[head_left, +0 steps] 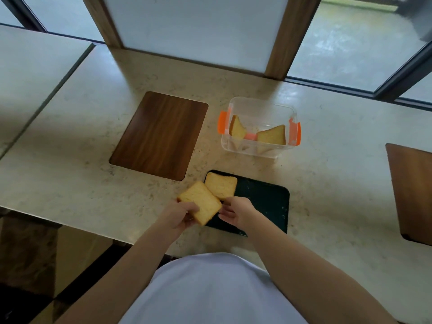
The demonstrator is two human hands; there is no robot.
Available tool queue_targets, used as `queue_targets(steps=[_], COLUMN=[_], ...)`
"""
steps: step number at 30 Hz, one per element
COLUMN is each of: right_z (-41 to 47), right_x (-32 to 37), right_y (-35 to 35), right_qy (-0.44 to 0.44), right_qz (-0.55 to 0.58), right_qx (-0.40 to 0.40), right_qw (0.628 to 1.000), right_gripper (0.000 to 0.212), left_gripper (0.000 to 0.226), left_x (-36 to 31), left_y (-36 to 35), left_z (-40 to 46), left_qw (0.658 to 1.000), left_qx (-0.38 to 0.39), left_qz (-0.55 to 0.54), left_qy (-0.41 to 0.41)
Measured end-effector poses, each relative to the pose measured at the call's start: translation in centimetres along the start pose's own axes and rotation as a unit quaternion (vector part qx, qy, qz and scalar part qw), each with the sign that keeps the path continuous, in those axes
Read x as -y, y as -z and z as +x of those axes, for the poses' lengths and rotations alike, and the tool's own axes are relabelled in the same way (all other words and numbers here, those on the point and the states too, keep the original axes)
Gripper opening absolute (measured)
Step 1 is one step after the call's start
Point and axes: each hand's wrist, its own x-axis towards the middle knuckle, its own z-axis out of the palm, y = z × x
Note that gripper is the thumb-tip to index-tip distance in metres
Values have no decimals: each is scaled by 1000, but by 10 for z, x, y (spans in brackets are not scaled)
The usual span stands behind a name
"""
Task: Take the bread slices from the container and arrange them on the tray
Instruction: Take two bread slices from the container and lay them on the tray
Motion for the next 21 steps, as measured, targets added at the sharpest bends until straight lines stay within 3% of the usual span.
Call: queue_targets(steps=[14, 18, 21], right_z=[-1, -2, -4], right_x=[7, 4, 0], right_y=[-7, -7, -8], right_qy=[-40, -91, -61], right_qz=[211, 148, 2], right_qx=[19, 54, 63], right_qw=[977, 983, 996], right_gripper=[23, 38, 35], left_gripper=[55, 56, 54], left_x=[12, 14, 14], left_y=[24, 18, 13], left_z=[-8, -6, -5], left_qw=[999, 999, 999], left_qx=[-19, -33, -34], left_qz=[-33, -8, 17], left_qy=[13, 23, 33])
